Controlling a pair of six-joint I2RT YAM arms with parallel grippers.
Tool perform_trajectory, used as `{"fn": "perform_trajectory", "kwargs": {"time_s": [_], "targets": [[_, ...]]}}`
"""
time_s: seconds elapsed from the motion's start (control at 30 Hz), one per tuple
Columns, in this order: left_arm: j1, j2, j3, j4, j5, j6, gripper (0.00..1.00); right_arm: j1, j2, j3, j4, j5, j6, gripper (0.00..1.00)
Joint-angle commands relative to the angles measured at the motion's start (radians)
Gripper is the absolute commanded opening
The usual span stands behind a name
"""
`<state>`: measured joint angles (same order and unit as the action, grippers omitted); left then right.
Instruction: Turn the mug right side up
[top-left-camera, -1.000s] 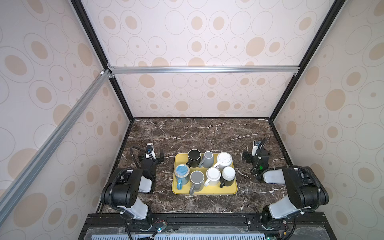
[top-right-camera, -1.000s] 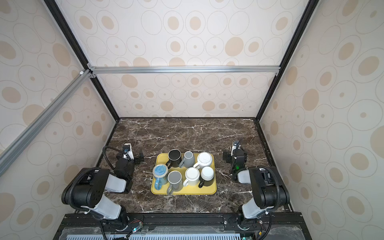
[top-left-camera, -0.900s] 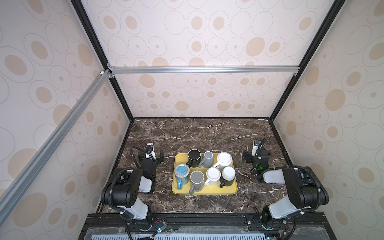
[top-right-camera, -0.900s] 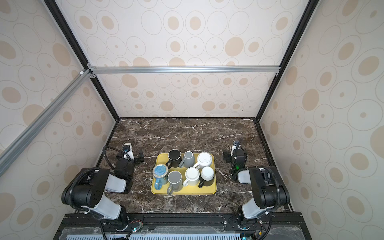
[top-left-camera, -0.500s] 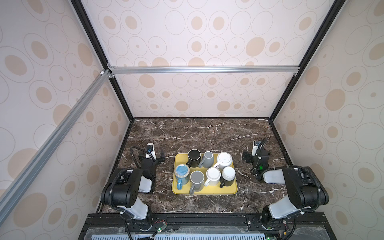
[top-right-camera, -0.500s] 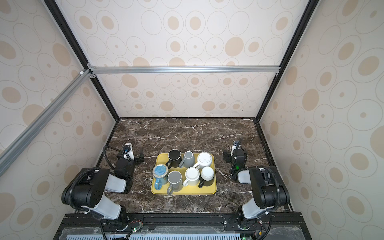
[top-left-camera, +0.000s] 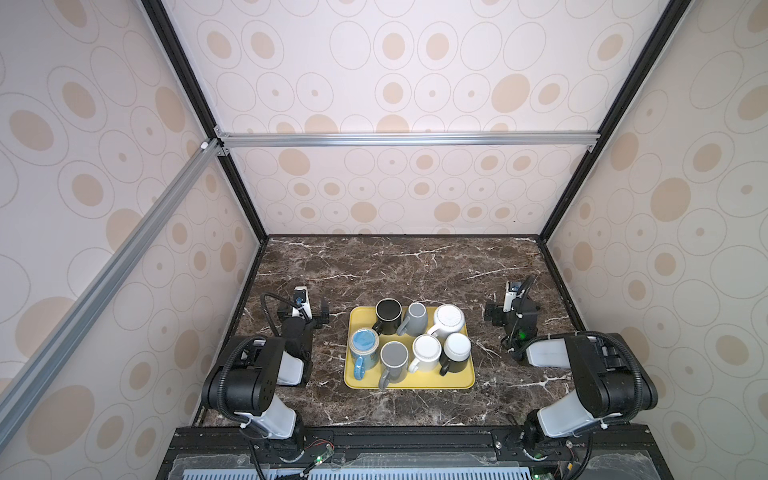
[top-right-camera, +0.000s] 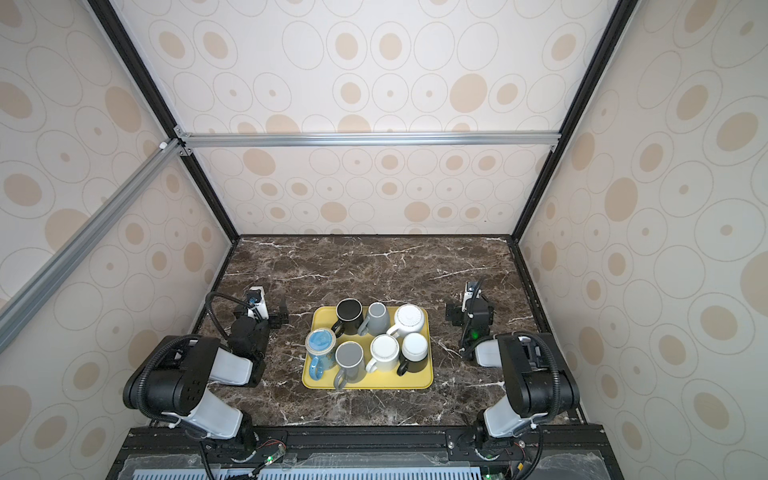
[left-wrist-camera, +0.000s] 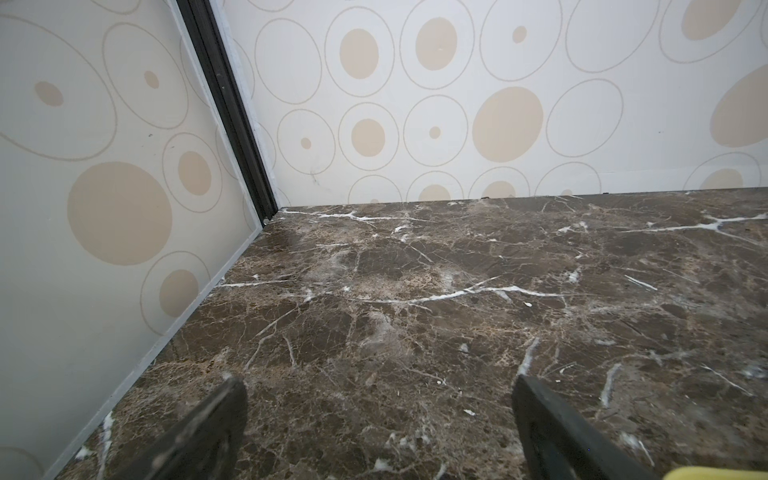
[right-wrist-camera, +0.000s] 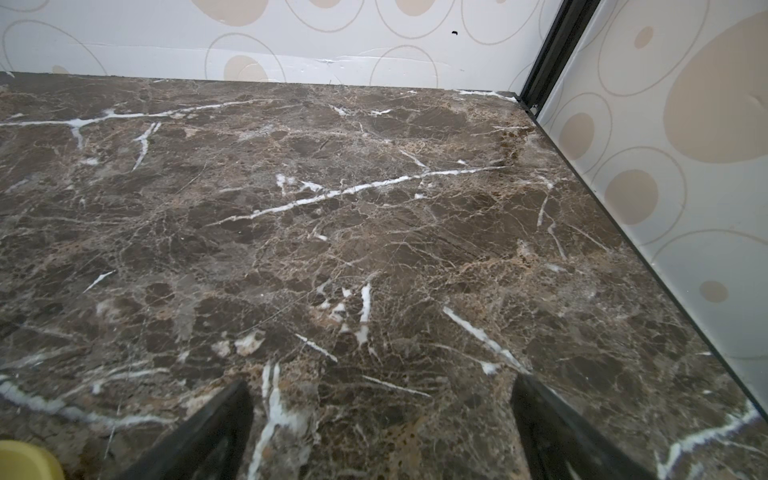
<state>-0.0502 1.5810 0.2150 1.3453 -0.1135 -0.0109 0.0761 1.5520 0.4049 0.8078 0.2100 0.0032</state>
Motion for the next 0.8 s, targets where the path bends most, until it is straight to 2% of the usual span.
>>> {"fn": "perform_trajectory", "kwargs": {"time_s": [0.0,0.2,0.3,0.37,0.43,0.53,0.63,0.77], "targets": [[0.011,-0.001,0.015,0.003,0.006,0.005,1.0,-0.006,-0.007,0.014,0.008,0.006,0.005,1.0],[0.01,-0.004,0.009,0.014,-0.008,0.008,1.0,-0.007,-0.008,0.013,0.008,0.005,0.007,1.0],[-0.018,-0.09,0.008,-0.058,-0.045,0.03,1.0,-0.009,-0.011,0.016,0.024,-0.011,-0.002,0.97],[-0.034,-0.167,0.031,-0.155,-0.083,0.038,1.0,-0.007,-0.059,0.116,-0.2,0.007,-0.002,0.98],[-0.062,-0.239,0.058,-0.233,-0.191,0.025,1.0,-0.006,-0.094,0.257,-0.481,0.027,0.02,0.98],[-0.064,-0.351,0.141,-0.461,-0.23,-0.112,1.0,-0.003,-0.146,0.31,-0.58,0.004,0.069,0.98],[-0.095,-0.455,0.21,-0.671,-0.314,-0.215,1.0,0.012,-0.208,0.35,-0.7,0.06,0.148,0.98],[-0.148,-0.622,0.242,-0.916,-0.271,-0.329,1.0,0.052,-0.292,0.411,-0.91,0.091,0.239,0.96]]}}
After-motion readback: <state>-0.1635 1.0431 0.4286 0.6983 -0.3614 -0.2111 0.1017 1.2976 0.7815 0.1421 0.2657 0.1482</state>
